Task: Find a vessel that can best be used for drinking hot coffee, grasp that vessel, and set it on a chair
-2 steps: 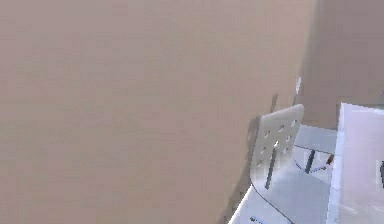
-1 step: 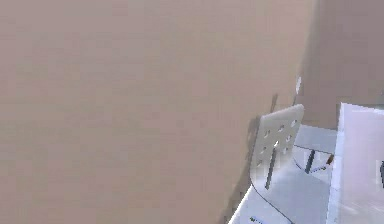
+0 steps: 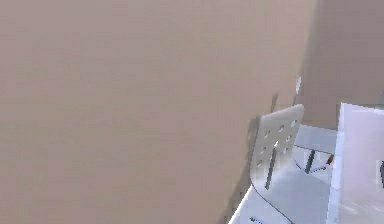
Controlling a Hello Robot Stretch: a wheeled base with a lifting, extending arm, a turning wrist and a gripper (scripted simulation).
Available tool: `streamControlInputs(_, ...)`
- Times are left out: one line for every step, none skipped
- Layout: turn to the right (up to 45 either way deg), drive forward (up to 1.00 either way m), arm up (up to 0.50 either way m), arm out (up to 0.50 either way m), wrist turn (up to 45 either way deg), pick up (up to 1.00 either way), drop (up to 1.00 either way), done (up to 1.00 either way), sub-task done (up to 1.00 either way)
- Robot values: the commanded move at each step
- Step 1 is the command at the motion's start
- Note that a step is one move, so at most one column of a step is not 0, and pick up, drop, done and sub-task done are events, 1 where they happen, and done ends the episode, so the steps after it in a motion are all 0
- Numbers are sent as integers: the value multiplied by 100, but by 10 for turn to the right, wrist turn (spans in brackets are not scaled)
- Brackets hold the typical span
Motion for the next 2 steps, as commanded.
streamControlInputs(0,0,0,0,450,0,0,0,0)
streamControlInputs(0,0,0,0,270,0,0,0,0)
